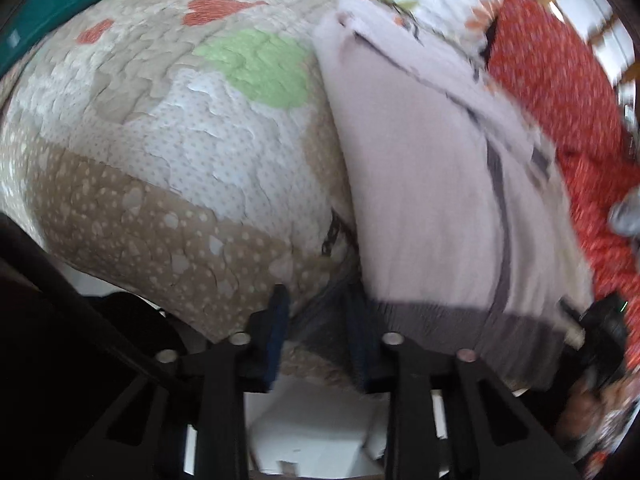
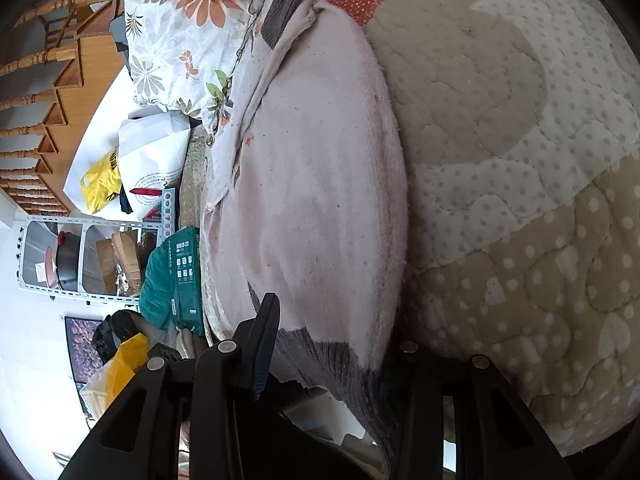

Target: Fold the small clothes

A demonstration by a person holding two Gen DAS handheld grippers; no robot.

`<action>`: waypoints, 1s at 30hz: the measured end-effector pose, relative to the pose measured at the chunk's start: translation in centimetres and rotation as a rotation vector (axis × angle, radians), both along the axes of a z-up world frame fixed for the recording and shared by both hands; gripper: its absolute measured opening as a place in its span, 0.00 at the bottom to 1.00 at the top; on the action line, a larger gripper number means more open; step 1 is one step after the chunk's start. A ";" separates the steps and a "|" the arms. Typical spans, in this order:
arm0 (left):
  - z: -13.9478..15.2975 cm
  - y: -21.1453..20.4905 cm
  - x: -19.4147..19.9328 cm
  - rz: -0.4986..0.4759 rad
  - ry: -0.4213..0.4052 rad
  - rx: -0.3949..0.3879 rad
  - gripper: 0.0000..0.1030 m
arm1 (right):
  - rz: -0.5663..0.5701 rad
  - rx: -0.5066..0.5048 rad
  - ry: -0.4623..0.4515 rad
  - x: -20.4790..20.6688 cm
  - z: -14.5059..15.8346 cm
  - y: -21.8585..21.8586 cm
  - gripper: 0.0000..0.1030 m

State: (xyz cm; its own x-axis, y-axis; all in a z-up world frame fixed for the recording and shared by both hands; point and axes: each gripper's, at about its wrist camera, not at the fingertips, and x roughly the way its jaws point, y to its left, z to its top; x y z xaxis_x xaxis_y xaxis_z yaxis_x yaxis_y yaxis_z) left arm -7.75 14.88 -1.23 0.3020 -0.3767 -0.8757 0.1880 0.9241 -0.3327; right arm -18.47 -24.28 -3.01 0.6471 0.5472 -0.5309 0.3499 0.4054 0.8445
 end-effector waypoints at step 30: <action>1.8 4.0 1.2 0.162 -0.019 0.007 0.23 | 0.013 -0.027 0.011 0.3 0.4 0.3 0.42</action>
